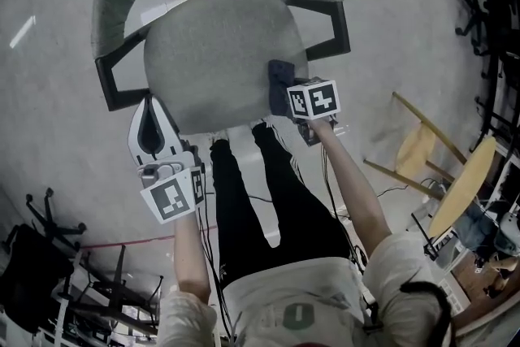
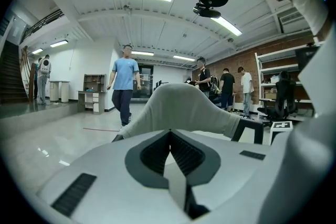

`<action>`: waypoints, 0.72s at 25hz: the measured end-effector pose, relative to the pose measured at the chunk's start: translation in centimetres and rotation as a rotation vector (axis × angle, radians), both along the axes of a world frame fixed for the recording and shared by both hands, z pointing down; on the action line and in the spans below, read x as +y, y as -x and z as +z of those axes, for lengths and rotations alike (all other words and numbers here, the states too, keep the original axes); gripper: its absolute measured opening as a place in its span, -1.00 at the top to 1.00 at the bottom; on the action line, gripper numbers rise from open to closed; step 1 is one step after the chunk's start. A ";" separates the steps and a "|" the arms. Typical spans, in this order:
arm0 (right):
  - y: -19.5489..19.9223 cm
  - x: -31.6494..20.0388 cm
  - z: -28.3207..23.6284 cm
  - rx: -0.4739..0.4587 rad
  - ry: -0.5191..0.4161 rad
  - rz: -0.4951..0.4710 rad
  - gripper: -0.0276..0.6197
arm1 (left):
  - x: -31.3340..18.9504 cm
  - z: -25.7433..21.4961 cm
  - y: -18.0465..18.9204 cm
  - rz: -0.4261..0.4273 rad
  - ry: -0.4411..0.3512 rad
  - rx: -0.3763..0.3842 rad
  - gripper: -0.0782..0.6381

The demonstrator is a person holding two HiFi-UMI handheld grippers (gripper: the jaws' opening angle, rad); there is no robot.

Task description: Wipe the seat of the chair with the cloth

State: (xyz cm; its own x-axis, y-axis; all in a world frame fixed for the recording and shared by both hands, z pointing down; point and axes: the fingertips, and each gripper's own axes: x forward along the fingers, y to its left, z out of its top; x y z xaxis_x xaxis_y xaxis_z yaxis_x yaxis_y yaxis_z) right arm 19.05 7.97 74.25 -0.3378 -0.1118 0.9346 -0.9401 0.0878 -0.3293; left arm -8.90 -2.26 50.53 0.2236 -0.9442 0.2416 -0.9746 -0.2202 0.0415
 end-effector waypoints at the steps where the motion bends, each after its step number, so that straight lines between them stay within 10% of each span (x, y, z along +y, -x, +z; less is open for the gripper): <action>1: -1.2 0.1 0.0 0.016 0.003 0.007 0.76 | -0.2 -0.1 -0.4 0.006 -0.001 -0.001 0.74; 18: -8.8 0.7 0.0 0.149 0.037 0.083 0.76 | -1.8 0.1 -4.2 0.056 0.007 0.013 0.74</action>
